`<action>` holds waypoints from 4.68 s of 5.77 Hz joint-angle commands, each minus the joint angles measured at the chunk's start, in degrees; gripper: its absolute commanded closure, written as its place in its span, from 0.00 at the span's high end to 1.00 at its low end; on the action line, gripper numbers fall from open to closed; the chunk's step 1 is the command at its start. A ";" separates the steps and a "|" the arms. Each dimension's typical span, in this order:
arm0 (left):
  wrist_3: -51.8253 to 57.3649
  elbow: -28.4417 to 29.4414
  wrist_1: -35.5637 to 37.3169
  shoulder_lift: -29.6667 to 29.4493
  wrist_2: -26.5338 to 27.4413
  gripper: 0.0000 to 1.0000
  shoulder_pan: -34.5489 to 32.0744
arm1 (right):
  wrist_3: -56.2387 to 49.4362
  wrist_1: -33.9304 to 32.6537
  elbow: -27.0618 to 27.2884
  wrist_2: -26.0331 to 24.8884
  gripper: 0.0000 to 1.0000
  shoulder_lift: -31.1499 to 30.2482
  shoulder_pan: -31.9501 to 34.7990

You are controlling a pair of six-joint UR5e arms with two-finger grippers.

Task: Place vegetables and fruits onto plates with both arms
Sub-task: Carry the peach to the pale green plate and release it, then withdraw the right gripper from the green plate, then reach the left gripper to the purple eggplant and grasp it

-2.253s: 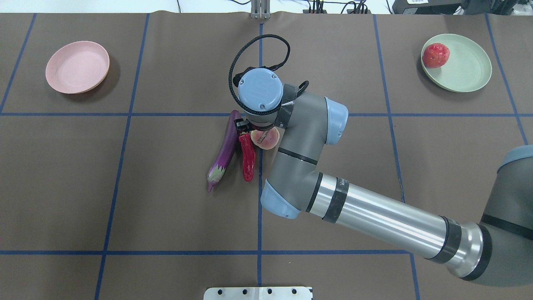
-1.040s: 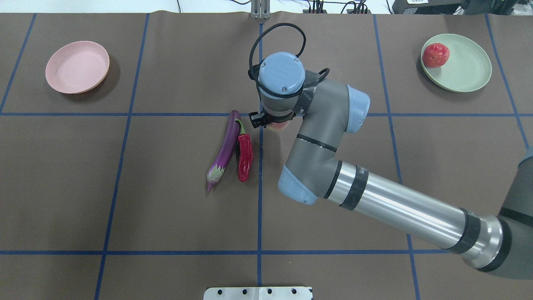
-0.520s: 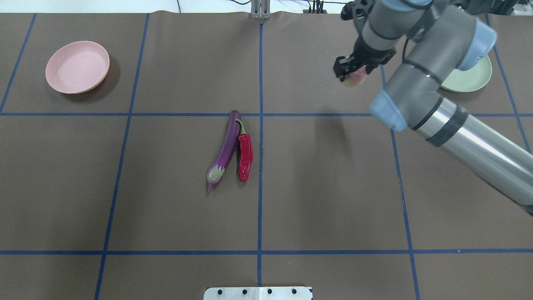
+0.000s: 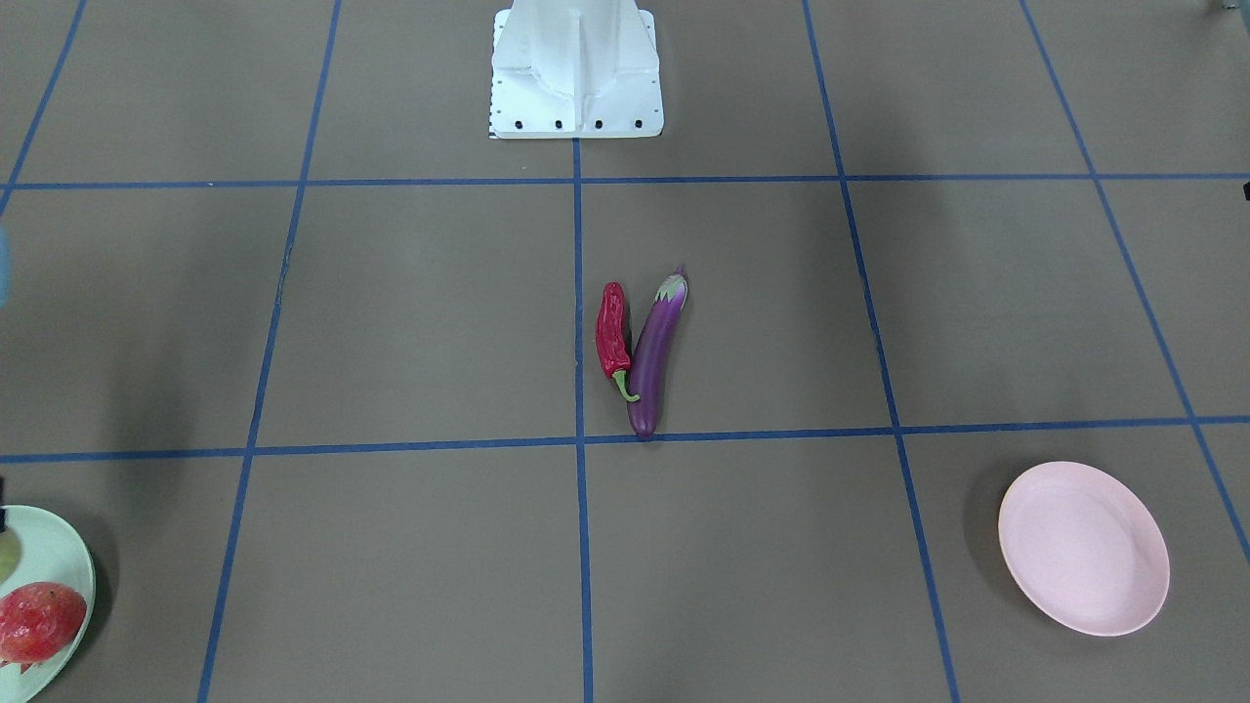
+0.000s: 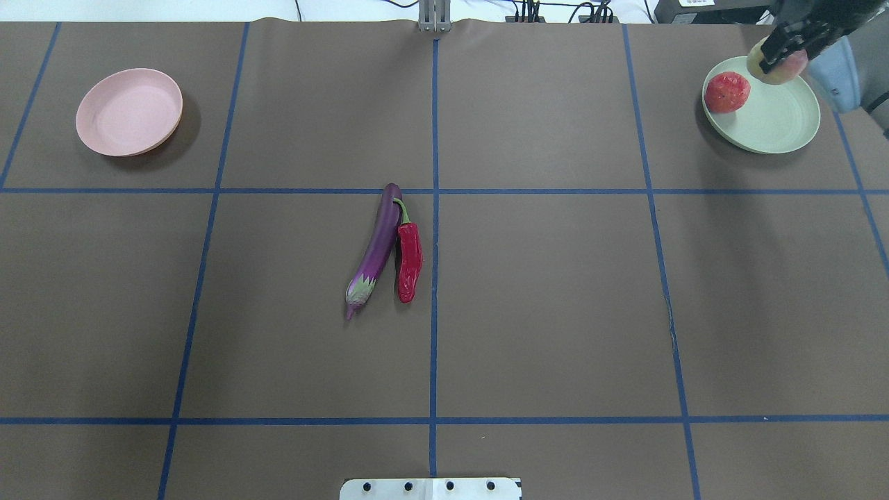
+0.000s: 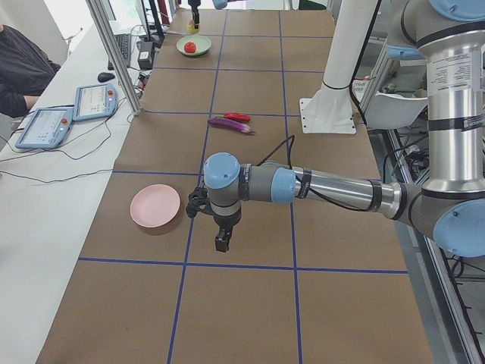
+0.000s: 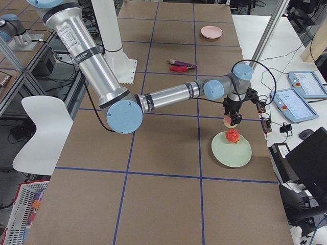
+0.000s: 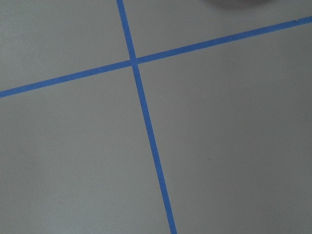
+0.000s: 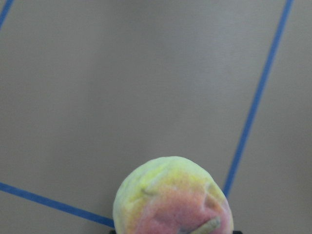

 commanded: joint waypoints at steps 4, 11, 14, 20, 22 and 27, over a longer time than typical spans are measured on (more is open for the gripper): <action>0.09 -0.17 -0.15 -0.08 0.00 1.00 0.00 | 14.27 28.69 -22.83 0.10 0.99 1.26 -3.79; -0.53 0.00 -1.02 -3.38 0.00 1.00 0.52 | -7.44 -22.20 35.14 3.42 1.00 -28.73 10.61; -22.13 1.78 -9.72 -17.35 -2.36 1.00 9.43 | -6.04 -15.63 35.19 3.24 1.00 -34.60 10.61; -61.68 11.22 -12.80 -40.92 18.13 1.00 47.76 | -5.94 -15.52 35.10 3.24 1.00 -33.99 10.61; -61.87 12.13 -13.07 -41.82 20.90 0.99 53.67 | -5.85 -15.52 35.18 3.33 1.00 -33.90 10.53; -61.61 17.32 -13.07 -45.96 23.47 0.58 56.25 | -5.77 -15.52 35.62 3.42 1.00 -33.81 10.61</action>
